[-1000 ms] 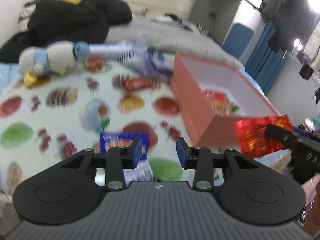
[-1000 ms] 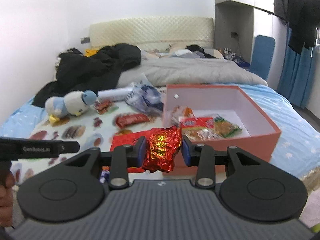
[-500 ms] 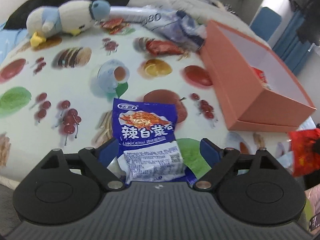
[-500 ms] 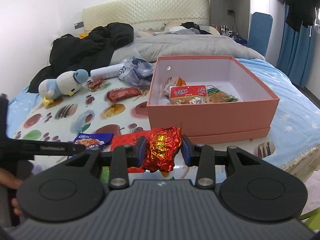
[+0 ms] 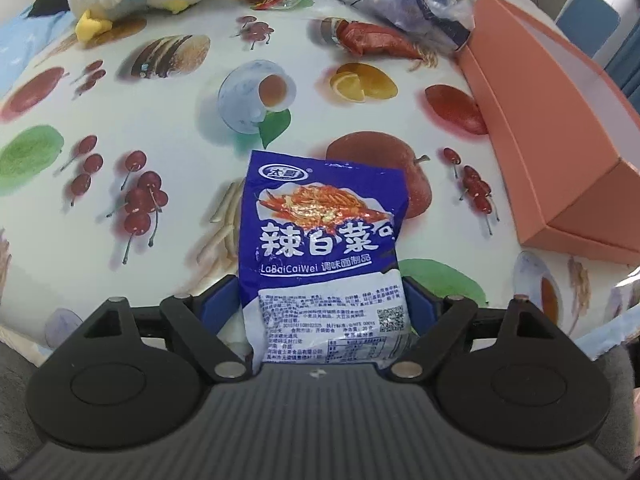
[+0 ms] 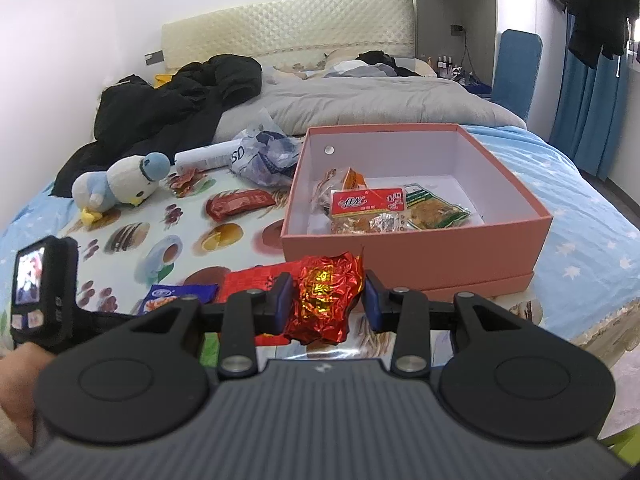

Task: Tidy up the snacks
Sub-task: 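Carry both held snacks toward the pink box, then lower both snacks into the pink box and open both tools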

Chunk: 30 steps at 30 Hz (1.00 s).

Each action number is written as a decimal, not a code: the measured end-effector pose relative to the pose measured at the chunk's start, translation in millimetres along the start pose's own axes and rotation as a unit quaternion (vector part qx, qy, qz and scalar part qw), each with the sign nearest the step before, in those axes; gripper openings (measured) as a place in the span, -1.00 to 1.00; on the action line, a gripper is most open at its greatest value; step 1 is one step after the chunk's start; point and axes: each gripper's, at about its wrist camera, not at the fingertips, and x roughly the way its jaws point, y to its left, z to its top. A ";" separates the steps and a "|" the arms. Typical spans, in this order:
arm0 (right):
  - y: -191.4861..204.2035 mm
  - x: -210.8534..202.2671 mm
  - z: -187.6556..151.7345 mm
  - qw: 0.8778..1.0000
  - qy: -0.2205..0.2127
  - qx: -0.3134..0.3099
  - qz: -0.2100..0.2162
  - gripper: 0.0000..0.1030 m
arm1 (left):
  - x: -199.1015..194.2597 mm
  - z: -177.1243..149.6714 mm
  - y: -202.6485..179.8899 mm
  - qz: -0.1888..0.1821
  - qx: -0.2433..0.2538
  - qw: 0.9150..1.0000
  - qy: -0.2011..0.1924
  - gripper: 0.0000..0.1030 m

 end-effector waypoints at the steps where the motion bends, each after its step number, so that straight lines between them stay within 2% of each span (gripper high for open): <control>1: -0.5 0.1 1.8 1.000 -0.001 -0.001 0.001 -0.23 | 1.3 0.1 -1.6 0.004 0.005 1.000 0.000 0.66; 3: -1.4 0.2 4.8 1.000 -0.003 -0.001 0.002 -0.23 | 3.8 0.1 -4.2 0.008 0.014 1.000 -0.005 0.64; 6: -2.6 3.1 9.3 1.000 -0.002 -0.002 0.004 -0.23 | 4.0 1.4 -7.8 0.014 0.027 1.000 -0.010 0.44; 7: -2.9 4.0 10.8 1.000 -0.001 -0.003 0.005 -0.23 | 3.5 2.4 -8.2 0.012 0.027 1.000 -0.010 0.36; 13: -6.0 6.5 19.5 1.000 -0.005 -0.002 0.005 -0.23 | -3.9 9.9 -6.3 -0.011 0.015 1.000 -0.009 0.16; 24: -14.9 10.3 35.1 1.000 -0.015 0.010 0.000 -0.23 | -63.6 36.9 -20.8 -0.045 0.021 0.997 -0.051 0.14; 30: -22.5 9.3 48.5 0.999 -0.024 0.022 0.000 -0.23 | -115.9 62.0 -47.6 -0.086 0.033 0.991 -0.102 0.14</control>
